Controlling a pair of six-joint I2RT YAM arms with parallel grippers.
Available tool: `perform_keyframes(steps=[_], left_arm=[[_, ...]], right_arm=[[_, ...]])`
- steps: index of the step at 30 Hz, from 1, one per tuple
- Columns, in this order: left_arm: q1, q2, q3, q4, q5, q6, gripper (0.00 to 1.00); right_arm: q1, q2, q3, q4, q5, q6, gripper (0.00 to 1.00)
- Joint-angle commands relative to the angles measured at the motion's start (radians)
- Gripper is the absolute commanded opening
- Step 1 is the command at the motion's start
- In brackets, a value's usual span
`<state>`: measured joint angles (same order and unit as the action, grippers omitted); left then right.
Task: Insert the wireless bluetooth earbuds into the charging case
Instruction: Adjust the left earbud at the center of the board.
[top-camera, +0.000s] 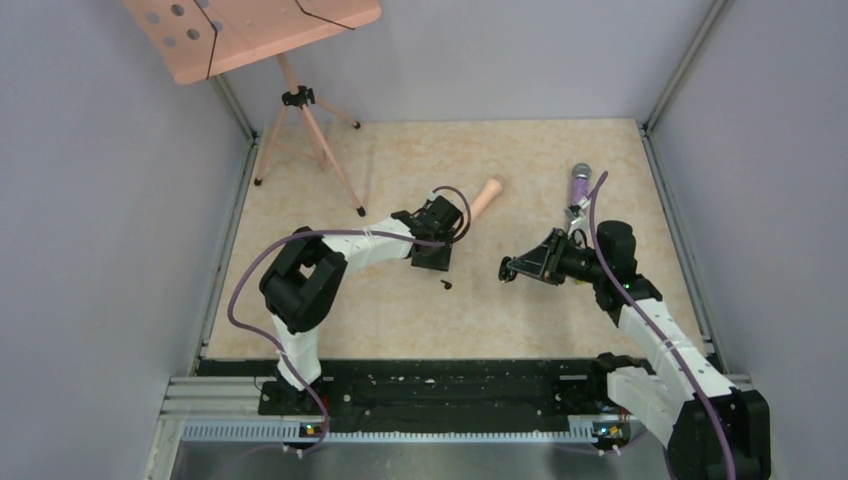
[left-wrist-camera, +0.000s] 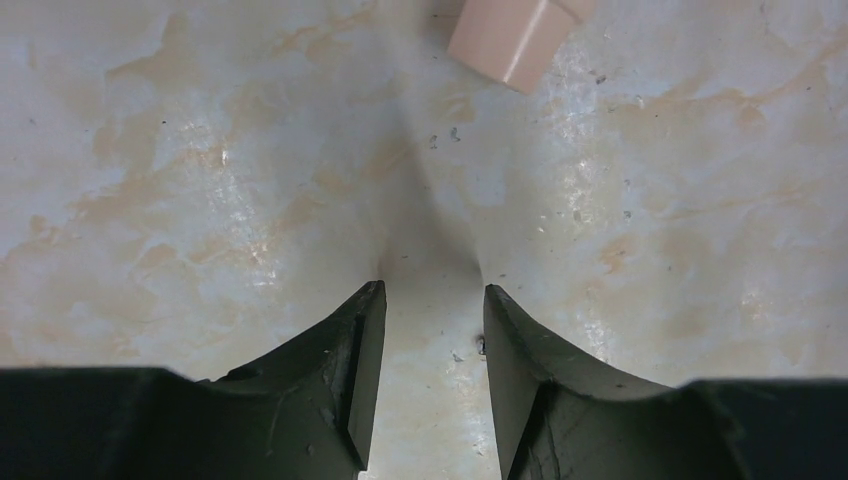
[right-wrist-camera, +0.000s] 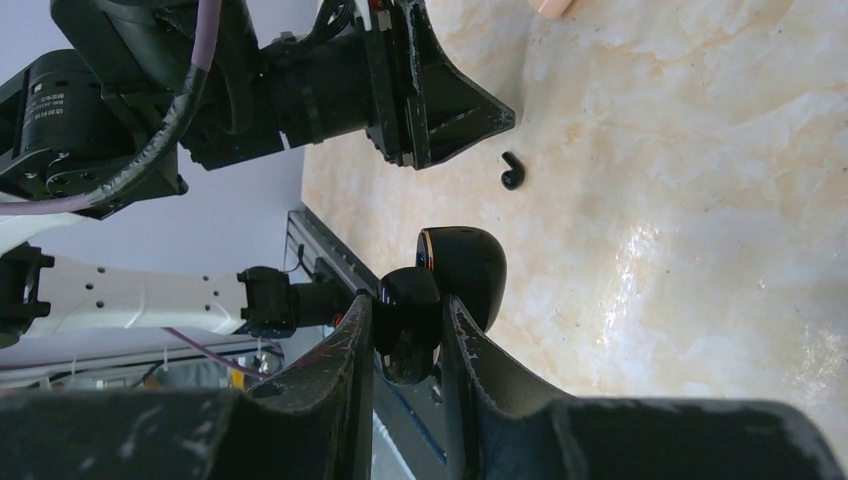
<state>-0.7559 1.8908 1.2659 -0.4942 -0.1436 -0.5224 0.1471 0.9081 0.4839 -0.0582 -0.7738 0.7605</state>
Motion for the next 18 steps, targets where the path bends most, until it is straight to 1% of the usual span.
perform_keyframes(steps=[1, 10, 18], left_arm=[[0.0, -0.009, -0.022, -0.007, -0.027, -0.028, 0.46], [-0.008, -0.046, -0.101, 0.008, 0.039, -0.018, 0.45], [-0.044, -0.108, -0.155, 0.0, 0.053, -0.003, 0.45]], right_arm=[[-0.01, -0.02, -0.002, 0.017, -0.014, -0.011, 0.0], [-0.01, -0.014, -0.001, 0.019, -0.009, -0.011, 0.0], [-0.009, -0.009, -0.001, 0.028, -0.006, -0.007, 0.0]])
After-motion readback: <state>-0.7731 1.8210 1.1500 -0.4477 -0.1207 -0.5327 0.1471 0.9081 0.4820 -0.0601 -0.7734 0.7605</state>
